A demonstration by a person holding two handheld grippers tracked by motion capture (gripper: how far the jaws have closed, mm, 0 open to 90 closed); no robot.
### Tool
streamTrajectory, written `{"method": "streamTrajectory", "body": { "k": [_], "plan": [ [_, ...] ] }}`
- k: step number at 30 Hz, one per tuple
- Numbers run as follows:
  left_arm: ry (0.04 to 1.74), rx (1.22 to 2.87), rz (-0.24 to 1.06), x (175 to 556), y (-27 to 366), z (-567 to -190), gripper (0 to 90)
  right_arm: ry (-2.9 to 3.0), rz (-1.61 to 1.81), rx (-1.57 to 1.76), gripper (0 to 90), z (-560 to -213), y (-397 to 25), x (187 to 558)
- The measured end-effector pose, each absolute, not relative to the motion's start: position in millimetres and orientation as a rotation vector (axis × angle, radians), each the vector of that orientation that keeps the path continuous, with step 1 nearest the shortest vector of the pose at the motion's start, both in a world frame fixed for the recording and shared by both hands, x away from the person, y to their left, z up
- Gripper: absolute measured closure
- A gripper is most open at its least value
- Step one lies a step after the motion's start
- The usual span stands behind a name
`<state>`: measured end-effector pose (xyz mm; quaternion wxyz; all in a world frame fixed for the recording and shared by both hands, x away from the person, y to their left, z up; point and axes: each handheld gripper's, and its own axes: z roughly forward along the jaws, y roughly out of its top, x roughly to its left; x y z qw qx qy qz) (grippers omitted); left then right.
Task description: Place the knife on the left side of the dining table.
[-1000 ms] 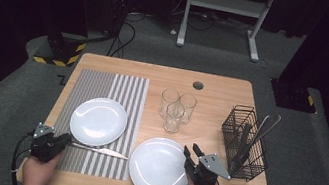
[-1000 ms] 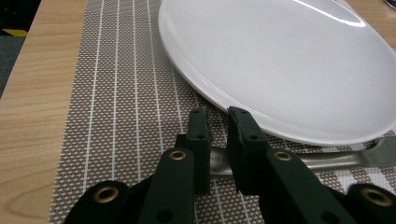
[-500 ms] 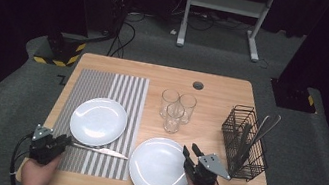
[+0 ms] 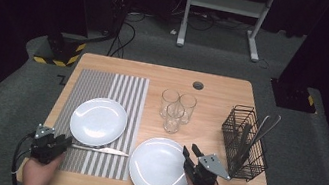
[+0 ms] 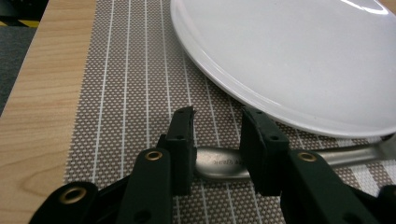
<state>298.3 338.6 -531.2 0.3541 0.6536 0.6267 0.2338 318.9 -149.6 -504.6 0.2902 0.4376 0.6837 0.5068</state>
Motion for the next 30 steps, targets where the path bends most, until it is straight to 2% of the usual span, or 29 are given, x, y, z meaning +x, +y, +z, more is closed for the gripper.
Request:
{"method": "streamTrajectory", "body": {
  "k": [13, 22, 30],
  "plan": [
    [1.625, 1.681, 0.613, 281.7, 331.5, -531.7, 59.2, 1.819, 1.357, 1.17, 63.0, -504.9, -150.4, 317.9],
    [1.615, 1.64, 0.584, 279.0, 320.8, -529.3, 38.3, 1.822, 1.358, 1.169, 63.0, -505.3, -149.3, 317.3],
    [1.615, 1.667, 0.579, 273.8, 319.3, -527.7, 36.7, 1.822, 1.361, 1.173, 63.0, -506.5, -149.7, 317.3]
  ]
}}
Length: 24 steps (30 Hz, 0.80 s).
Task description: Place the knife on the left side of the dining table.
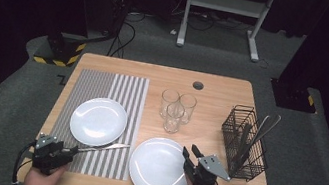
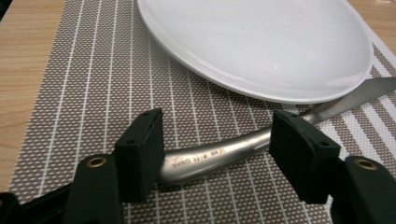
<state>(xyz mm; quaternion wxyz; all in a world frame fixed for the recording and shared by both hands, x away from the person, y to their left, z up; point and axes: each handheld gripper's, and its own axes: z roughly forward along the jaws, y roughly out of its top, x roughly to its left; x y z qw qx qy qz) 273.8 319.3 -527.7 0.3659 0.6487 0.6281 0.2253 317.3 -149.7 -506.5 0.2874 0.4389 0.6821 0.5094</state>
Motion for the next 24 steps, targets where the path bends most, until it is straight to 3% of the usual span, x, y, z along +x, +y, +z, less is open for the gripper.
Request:
{"method": "streamTrajectory", "body": {
  "k": [15, 24],
  "plan": [
    [1.674, 1.681, 0.622, 270.0, 333.6, -530.4, 35.4, 1.824, 1.365, 1.175, 63.0, -505.9, -149.9, 317.8],
    [1.723, 1.665, 0.653, 281.2, 348.9, -529.1, 42.3, 1.829, 1.363, 1.171, 63.0, -505.5, -148.5, 318.3]
  ]
}}
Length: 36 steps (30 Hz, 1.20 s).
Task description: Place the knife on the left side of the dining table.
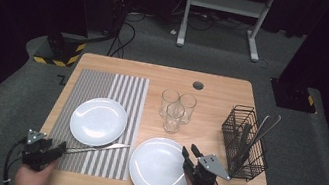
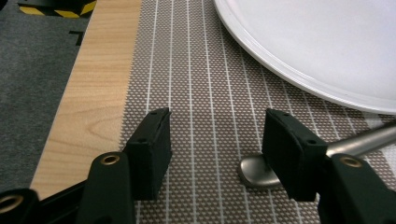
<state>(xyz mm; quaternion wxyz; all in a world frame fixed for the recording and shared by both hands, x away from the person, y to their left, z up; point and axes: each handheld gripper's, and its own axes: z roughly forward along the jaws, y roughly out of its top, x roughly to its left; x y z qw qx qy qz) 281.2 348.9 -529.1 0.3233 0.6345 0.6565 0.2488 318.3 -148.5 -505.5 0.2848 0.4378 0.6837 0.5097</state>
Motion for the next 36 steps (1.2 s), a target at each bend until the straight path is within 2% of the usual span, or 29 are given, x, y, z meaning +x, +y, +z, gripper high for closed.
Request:
{"method": "streamTrajectory", "body": {
  "k": [9, 14, 19, 32, 36],
  "plan": [
    [1.671, 1.68, 0.583, 273.0, 335.6, -528.0, 37.5, 1.826, 1.369, 1.175, 63.2, -505.1, -149.7, 318.5],
    [1.648, 1.721, 0.59, 273.6, 330.0, -528.8, 33.7, 1.826, 1.371, 1.177, 63.2, -505.5, -149.8, 318.0],
    [1.638, 1.752, 0.609, 275.6, 329.4, -528.7, 34.3, 1.824, 1.374, 1.18, 63.3, -506.0, -149.6, 318.2],
    [1.586, 1.784, 0.571, 280.8, 346.2, -527.2, 59.4, 1.828, 1.375, 1.184, 63.4, -507.6, -149.8, 318.1],
    [1.578, 1.797, 0.578, 284.5, 349.3, -527.0, 63.4, 1.829, 1.375, 1.183, 63.5, -507.9, -149.3, 318.2]
  ]
}}
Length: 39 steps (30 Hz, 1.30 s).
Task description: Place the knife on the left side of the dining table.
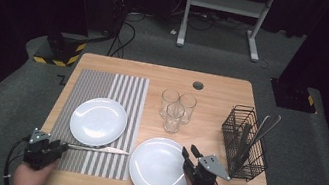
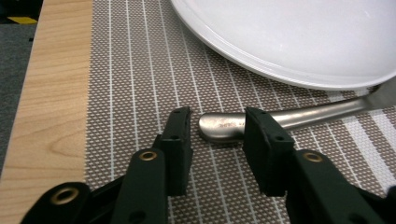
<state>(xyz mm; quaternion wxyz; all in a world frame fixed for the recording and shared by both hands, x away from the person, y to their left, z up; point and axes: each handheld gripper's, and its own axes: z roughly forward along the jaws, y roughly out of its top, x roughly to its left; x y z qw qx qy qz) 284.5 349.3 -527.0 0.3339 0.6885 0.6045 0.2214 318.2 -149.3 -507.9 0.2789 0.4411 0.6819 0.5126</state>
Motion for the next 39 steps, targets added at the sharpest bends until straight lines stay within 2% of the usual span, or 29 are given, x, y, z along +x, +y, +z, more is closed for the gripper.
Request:
{"method": "streamTrajectory", "body": {
  "k": [7, 12, 19, 27, 39],
  "plan": [
    [1.587, 1.797, 0.581, 291.3, 349.4, -525.5, 63.9, 1.829, 1.374, 1.183, 63.8, -508.0, -148.9, 318.1],
    [1.514, 1.763, 0.543, 285.2, 336.8, -517.6, 69.5, 1.828, 1.374, 1.184, 63.8, -508.1, -149.4, 318.1],
    [1.379, 1.753, 0.475, 278.8, 299.0, -506.7, 72.4, 1.834, 1.375, 1.184, 63.9, -510.3, -148.7, 317.7],
    [1.289, 1.804, 0.425, 291.4, 251.3, -509.5, 83.0, 1.829, 1.384, 1.186, 64.0, -509.3, -150.7, 317.6],
    [1.288, 1.889, 0.424, 317.0, 208.5, -525.0, 83.0, 1.829, 1.385, 1.191, 64.0, -508.5, -153.7, 317.5]
  ]
}}
